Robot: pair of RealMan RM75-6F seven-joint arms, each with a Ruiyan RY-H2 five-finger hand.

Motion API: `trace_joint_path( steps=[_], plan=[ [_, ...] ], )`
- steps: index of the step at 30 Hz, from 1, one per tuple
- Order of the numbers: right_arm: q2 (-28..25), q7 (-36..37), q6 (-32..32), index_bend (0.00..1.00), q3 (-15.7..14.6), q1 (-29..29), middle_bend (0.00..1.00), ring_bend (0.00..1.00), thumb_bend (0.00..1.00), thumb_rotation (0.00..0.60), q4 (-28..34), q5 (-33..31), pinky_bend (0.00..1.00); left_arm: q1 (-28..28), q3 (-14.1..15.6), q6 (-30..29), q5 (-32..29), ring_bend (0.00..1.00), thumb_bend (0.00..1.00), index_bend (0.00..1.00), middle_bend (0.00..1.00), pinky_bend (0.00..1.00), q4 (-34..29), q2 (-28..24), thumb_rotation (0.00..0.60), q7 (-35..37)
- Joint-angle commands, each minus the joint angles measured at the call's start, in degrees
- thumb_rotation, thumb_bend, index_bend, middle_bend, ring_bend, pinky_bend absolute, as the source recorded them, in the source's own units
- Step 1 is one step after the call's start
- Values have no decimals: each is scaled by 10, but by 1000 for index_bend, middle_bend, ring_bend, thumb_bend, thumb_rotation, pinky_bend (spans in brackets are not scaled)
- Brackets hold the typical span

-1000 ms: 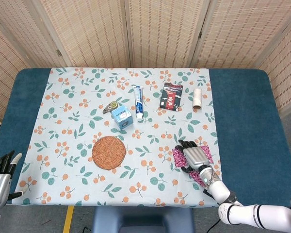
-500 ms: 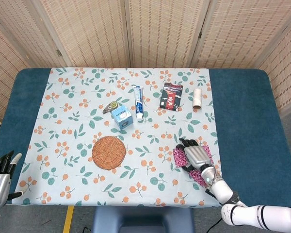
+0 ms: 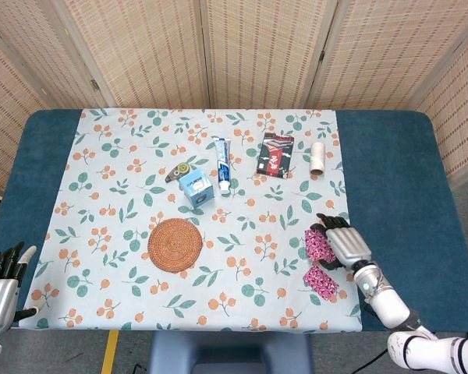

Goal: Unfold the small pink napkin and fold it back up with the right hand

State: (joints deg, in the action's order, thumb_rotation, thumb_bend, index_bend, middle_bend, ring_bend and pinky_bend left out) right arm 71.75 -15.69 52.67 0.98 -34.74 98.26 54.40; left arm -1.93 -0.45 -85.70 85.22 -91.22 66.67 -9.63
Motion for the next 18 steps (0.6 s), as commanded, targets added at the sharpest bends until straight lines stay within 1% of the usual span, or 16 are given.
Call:
trace_joint_path(
  steps=[1, 5, 10, 18],
  plan=[
    [-8, 27, -12, 219, -9, 13, 56, 0, 321, 593, -21, 19, 0, 0, 0, -1, 1, 57, 170, 112, 0, 0, -5, 0, 600, -5],
    [-2, 51, -32, 219, -17, 20, 57, 0, 321, 592, -56, 38, 0, -1, 0, -1, 1, 56, 170, 112, 0, 0, -13, -2, 600, -14],
    [12, 72, -48, 219, -15, 21, 57, 0, 322, 592, -90, 57, 0, -1, 0, -1, 2, 57, 170, 112, 0, 0, -22, -4, 600, -22],
    [25, 95, -64, 219, -11, 23, 57, 0, 321, 590, -114, 79, 0, 3, 1, -4, -3, 56, 170, 112, 0, 0, -24, -5, 600, -23]
  ],
)
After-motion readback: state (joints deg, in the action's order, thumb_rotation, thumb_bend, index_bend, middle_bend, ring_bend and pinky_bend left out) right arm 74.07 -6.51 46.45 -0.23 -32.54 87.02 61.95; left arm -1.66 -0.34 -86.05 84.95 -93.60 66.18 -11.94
